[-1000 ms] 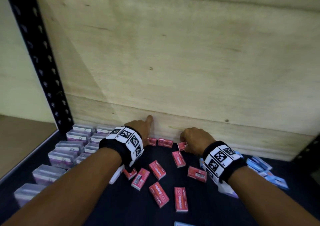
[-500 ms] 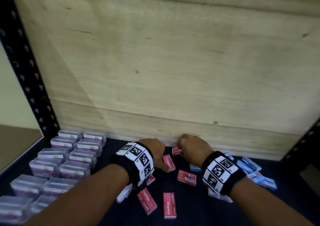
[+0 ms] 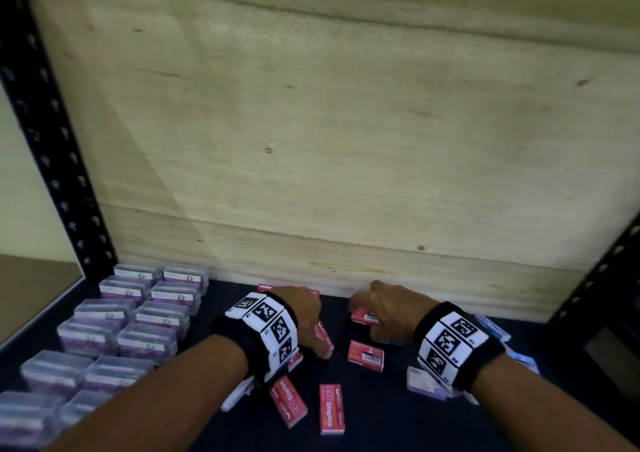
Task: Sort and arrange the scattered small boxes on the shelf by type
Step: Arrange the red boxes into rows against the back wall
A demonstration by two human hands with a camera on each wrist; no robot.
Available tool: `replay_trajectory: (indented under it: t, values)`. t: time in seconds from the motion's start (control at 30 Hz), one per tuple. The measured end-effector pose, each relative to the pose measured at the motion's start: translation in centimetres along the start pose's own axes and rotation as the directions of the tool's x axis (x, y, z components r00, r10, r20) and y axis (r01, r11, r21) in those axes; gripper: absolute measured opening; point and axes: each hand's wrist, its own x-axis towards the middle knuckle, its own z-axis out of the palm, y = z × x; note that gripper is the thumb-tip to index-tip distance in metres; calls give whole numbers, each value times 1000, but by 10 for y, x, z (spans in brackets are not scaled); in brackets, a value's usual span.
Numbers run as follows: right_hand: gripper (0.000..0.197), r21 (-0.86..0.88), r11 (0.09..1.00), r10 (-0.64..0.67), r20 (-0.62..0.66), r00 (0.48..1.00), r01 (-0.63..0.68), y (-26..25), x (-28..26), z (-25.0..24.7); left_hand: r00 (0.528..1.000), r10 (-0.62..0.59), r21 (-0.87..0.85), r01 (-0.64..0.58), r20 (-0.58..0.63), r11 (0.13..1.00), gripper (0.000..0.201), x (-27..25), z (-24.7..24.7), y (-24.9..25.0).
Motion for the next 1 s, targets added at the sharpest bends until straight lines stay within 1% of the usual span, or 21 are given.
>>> replay_trajectory:
  t: [0.03, 0.1, 0.13, 0.17, 0.2, 0.27, 0.33, 0.47, 0.67, 0.73, 0.87, 1.0]
  values:
    - [53, 28, 1000, -7, -1, 1000, 7, 0, -1, -1, 1000, -1, -3, 1, -29, 1000, 57, -1, 0, -1]
    - [50, 135, 990, -24, -21, 1000, 27, 2, -1, -1, 998, 36, 13, -35, -57, 999, 47, -1, -3, -3]
    - [47, 214, 976, -24, -36, 999, 32, 3, -1, -2, 997, 74, 20, -74, -26, 997, 50, -2, -5, -2]
    - [42, 284, 958, -14, -48, 999, 28, 5, -2, -3, 993, 120, 29, -121, 20, 992, 58, -2, -7, -2]
    - [37, 326, 945, 0, -56, 998, 18, 6, -3, -5, 986, 155, 43, -158, 68, 987, 63, -3, -9, -1]
    - [28, 347, 938, 28, -47, 998, -9, 8, -5, -6, 975, 206, 71, -212, 87, 975, 58, -5, -11, 0]
    - [24, 344, 938, 50, -33, 998, -35, 10, -6, -6, 973, 222, 66, -226, 60, 972, 51, -5, -8, 0]
    - [20, 352, 935, 62, -26, 998, -49, 13, -7, -2, 980, 199, -20, -198, 14, 980, 45, -5, -7, -3]
    - [21, 340, 939, 75, -36, 997, -58, 8, -5, 1, 988, 146, -179, -154, -55, 972, 27, -6, -9, -17]
    - [20, 320, 946, 69, -45, 997, -51, 3, -2, 1, 990, 118, -212, -132, -75, 968, 24, -8, -11, -25]
    - [22, 300, 954, 38, -73, 997, -15, -14, 7, 0, 996, 19, -213, -37, -90, 976, 26, -13, -13, -49]
    - [24, 282, 959, 32, -91, 995, -5, -38, 18, 0, 997, -56, -150, 47, -60, 988, 30, -17, -10, -67]
